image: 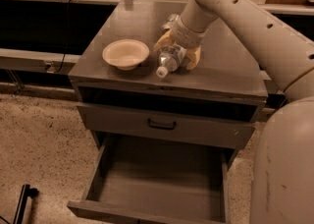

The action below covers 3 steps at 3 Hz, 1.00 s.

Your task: Pick blue plastic bottle from middle drawer and place on counter

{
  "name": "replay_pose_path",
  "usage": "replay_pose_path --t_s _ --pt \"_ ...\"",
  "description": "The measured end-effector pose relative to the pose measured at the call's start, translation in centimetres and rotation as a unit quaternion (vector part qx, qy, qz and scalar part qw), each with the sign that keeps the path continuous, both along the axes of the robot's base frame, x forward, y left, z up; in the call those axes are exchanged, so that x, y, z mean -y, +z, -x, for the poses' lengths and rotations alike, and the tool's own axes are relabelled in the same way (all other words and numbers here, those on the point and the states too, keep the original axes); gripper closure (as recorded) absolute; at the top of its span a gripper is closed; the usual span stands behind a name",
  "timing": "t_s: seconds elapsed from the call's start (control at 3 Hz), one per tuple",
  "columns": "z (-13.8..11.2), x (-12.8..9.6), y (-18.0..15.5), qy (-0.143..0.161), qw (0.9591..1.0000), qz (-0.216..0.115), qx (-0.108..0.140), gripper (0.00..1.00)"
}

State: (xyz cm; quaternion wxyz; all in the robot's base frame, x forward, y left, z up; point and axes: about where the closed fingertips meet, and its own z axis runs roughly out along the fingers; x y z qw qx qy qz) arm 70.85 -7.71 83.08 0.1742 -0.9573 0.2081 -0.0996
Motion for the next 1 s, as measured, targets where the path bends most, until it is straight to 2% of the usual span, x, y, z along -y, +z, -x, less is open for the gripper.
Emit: replay_pose_path --t_s 0.33,0.67,1.0 --pt "0.2 0.6 0.7 0.002 1.0000 0.005 0.004 0.00" --pt "0.8 0.5 2.4 0.017 0.9997 0.014 0.009 0.00" --pt "1.0 1.8 3.9 0.014 0.9999 -0.002 0.007 0.00"
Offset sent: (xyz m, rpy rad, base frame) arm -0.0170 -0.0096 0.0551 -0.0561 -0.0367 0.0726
